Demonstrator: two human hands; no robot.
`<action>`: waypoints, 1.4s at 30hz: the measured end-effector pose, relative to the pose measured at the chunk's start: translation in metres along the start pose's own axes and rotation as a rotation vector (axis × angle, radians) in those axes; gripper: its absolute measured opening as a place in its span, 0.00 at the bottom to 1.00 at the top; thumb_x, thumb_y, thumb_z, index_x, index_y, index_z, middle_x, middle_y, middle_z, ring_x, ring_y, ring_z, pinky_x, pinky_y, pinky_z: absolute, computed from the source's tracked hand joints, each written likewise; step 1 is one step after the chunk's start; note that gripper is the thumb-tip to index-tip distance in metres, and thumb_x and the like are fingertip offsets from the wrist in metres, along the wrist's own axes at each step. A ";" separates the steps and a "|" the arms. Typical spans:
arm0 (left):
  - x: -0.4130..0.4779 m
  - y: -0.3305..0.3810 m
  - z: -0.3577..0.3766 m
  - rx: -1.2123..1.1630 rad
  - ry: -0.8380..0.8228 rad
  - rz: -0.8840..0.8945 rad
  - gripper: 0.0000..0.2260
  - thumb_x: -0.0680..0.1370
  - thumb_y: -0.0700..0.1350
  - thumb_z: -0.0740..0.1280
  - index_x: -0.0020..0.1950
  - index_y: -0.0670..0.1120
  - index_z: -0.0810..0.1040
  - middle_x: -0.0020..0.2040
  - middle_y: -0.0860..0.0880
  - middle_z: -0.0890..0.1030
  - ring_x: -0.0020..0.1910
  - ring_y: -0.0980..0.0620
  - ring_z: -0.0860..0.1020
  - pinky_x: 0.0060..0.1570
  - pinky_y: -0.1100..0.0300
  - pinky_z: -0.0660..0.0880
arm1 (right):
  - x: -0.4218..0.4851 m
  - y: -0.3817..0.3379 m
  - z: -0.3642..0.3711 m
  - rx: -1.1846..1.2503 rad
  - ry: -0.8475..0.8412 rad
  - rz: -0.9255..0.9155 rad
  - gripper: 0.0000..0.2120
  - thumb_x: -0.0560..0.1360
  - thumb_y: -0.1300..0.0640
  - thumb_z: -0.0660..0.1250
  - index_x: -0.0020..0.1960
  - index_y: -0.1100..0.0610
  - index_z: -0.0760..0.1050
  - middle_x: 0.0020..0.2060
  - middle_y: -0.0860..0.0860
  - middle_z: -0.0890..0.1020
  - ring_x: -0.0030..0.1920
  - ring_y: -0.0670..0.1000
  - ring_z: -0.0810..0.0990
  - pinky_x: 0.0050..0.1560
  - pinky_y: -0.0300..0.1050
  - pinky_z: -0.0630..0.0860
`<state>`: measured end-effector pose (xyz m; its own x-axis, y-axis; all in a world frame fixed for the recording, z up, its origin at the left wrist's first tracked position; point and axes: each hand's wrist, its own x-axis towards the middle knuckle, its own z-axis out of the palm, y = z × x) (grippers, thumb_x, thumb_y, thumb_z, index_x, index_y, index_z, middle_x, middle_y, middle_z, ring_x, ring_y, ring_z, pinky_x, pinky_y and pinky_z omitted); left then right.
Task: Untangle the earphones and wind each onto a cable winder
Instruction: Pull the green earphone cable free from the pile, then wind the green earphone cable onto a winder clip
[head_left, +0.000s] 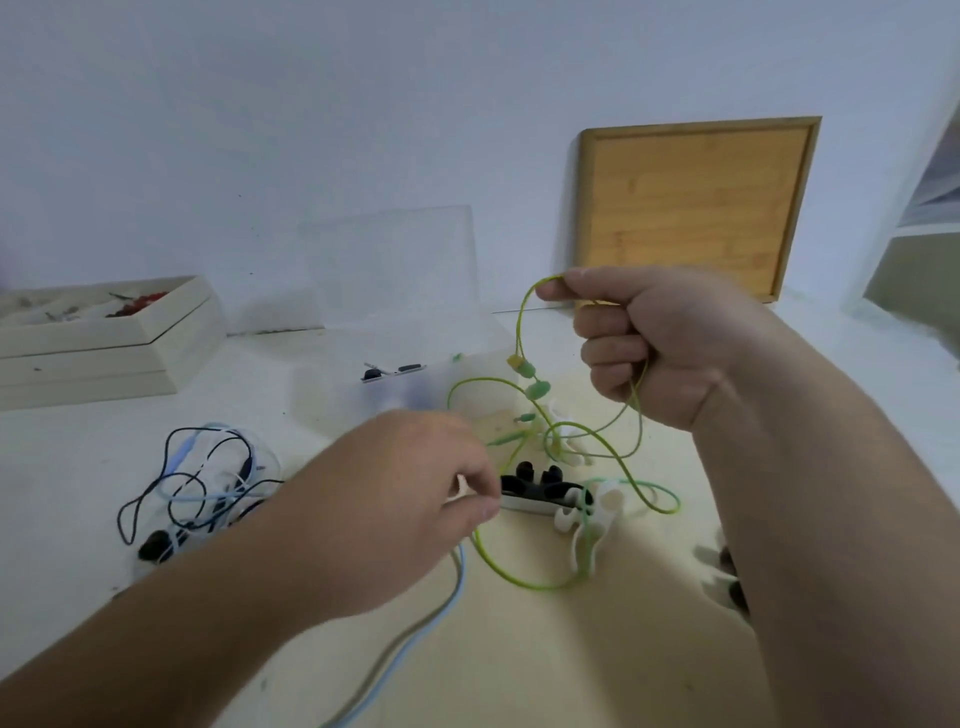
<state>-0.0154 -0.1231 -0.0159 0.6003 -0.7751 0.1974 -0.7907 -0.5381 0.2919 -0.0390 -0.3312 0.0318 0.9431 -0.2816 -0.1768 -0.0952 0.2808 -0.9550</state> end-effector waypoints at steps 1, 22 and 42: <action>0.006 0.004 0.004 0.007 -0.013 0.006 0.05 0.78 0.54 0.66 0.46 0.57 0.81 0.43 0.61 0.76 0.46 0.61 0.76 0.51 0.59 0.73 | 0.001 -0.001 -0.001 0.016 0.012 -0.002 0.11 0.80 0.56 0.65 0.40 0.58 0.79 0.23 0.46 0.59 0.20 0.44 0.54 0.22 0.33 0.53; 0.012 0.012 0.033 0.010 0.067 -0.105 0.14 0.74 0.64 0.67 0.50 0.55 0.76 0.46 0.55 0.73 0.46 0.57 0.72 0.47 0.59 0.71 | -0.001 -0.003 -0.003 0.047 0.125 -0.110 0.12 0.79 0.57 0.65 0.37 0.58 0.77 0.22 0.45 0.60 0.21 0.44 0.54 0.22 0.35 0.51; 0.015 -0.008 -0.008 -1.272 0.511 -0.491 0.05 0.79 0.34 0.65 0.50 0.41 0.80 0.43 0.41 0.85 0.36 0.47 0.83 0.36 0.61 0.81 | -0.004 0.000 -0.002 -0.039 -0.074 -0.202 0.11 0.81 0.58 0.61 0.44 0.57 0.80 0.24 0.45 0.58 0.22 0.44 0.53 0.23 0.36 0.51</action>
<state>0.0005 -0.1279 -0.0077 0.9645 -0.2568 0.0610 -0.0219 0.1526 0.9880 -0.0438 -0.3314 0.0319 0.9648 -0.2604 0.0358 0.0873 0.1890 -0.9781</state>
